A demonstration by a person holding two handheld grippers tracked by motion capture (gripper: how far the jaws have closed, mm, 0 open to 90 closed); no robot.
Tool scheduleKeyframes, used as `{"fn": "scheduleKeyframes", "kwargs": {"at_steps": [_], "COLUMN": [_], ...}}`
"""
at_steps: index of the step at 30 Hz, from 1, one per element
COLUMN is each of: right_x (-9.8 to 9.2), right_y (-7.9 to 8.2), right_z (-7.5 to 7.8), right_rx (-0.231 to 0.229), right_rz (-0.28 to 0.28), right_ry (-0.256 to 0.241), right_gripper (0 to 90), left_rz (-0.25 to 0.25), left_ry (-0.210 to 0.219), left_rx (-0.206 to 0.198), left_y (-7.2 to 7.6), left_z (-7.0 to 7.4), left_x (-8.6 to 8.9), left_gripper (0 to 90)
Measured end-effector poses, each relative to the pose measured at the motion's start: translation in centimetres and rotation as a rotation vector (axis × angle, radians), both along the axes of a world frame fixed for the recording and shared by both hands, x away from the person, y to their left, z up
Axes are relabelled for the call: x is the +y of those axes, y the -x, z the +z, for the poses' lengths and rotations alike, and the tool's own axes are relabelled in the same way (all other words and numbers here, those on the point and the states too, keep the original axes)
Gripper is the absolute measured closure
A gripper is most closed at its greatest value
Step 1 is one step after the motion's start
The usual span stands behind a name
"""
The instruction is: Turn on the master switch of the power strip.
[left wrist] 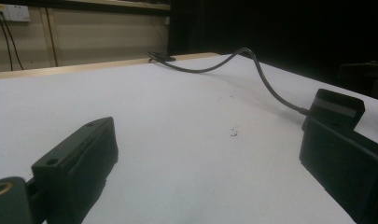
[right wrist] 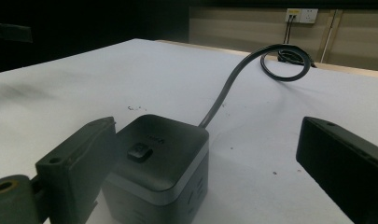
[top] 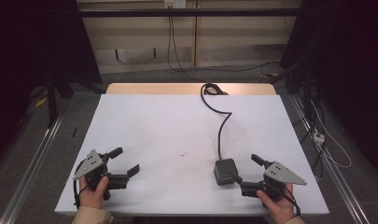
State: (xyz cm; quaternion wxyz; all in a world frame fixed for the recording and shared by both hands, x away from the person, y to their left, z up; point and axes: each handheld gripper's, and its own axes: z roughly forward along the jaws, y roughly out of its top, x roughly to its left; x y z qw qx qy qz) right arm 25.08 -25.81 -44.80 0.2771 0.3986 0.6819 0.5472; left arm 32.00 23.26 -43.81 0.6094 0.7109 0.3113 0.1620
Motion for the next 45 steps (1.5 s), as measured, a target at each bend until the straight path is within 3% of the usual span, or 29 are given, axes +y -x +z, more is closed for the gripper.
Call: {"fn": "scheduleKeyframes", "kwargs": {"at_steps": [15,25,45], "right_x": [0.0,-0.1,-0.1], "right_y": [-0.1,-0.3,-0.8], "right_z": [0.2,0.6,1.2], "right_rx": [-0.004,0.015,0.058], "right_rz": [-0.001,-0.002,0.039], "right_ry": [0.002,-0.02,-0.027], "right_gripper": [5.0,11.3,35.1], "left_rz": [-0.008,-0.007,-0.006], "left_ry": [-0.012,-0.014,-0.012], "left_rx": [0.001,-0.003,-0.012], "left_y": [-0.1,-0.1,-0.1], "left_z": [-0.1,-0.1,0.0], "left_x": [-0.2,-0.2,-0.1], "left_gripper": [3.9,3.9,3.9]}}
